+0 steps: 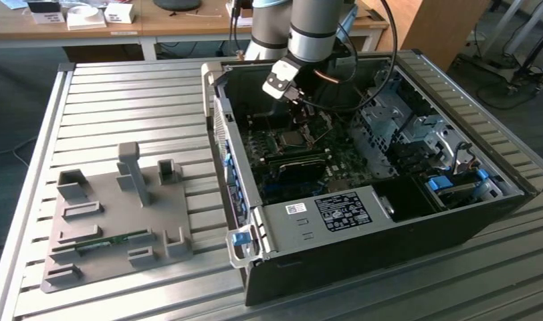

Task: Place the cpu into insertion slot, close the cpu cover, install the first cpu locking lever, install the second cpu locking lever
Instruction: 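Close the cpu cover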

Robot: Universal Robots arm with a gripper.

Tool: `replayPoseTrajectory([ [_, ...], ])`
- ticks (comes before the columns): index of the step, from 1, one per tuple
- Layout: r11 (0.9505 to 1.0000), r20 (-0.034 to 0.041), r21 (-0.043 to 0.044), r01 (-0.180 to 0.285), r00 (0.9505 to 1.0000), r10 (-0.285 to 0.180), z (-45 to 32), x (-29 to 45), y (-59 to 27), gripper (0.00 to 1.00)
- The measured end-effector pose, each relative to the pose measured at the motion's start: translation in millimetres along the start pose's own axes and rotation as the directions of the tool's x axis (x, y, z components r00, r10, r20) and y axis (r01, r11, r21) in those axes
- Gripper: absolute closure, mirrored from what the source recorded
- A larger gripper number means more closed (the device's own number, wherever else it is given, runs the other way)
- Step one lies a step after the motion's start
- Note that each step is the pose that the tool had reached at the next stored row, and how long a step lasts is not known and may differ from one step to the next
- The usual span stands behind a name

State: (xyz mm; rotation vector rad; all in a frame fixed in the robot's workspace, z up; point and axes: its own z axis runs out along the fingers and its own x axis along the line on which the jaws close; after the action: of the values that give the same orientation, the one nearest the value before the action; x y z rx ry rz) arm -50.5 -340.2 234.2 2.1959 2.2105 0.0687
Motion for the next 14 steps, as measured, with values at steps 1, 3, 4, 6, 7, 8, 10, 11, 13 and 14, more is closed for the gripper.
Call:
replayPoseTrajectory([
  [1, 1.0000, 0.0000, 0.0001, 0.000, 1.0000, 0.000, -0.9, 0.0, 0.0, 0.89],
  [3, 1.0000, -0.0001, 0.0001, 0.000, 1.0000, 0.000, -1.9, 0.0, 0.1, 0.89],
  [4, 1.0000, -0.0003, 0.0000, 0.000, 1.0000, 0.000, -2.0, 0.1, 0.1, 0.89],
  [6, 1.0000, -0.0001, 0.0002, 0.000, 1.0000, 0.000, -2.5, 0.0, 0.1, 0.89],
  [7, 1.0000, -0.0001, 0.0001, 0.000, 1.0000, 0.000, -2.5, 0.1, 0.1, 0.89],
  [8, 1.0000, -0.0001, 0.0001, 0.000, 1.0000, 0.000, -2.6, 0.1, 0.2, 0.89],
  [10, 1.0000, -0.0001, 0.0002, 0.000, 1.0000, 0.000, -2.7, 0.0, 0.2, 0.89],
  [11, 1.0000, -0.0001, 0.0001, 0.000, 1.0000, 0.000, -2.7, 0.0, 0.1, 0.89],
  [13, 1.0000, 0.0000, 0.0002, 0.000, 1.0000, 0.000, -2.9, 0.0, 0.1, 0.89],
  [14, 1.0000, 0.0001, 0.0002, 0.000, 1.0000, 0.000, -3.1, 0.0, 0.1, 0.89],
])
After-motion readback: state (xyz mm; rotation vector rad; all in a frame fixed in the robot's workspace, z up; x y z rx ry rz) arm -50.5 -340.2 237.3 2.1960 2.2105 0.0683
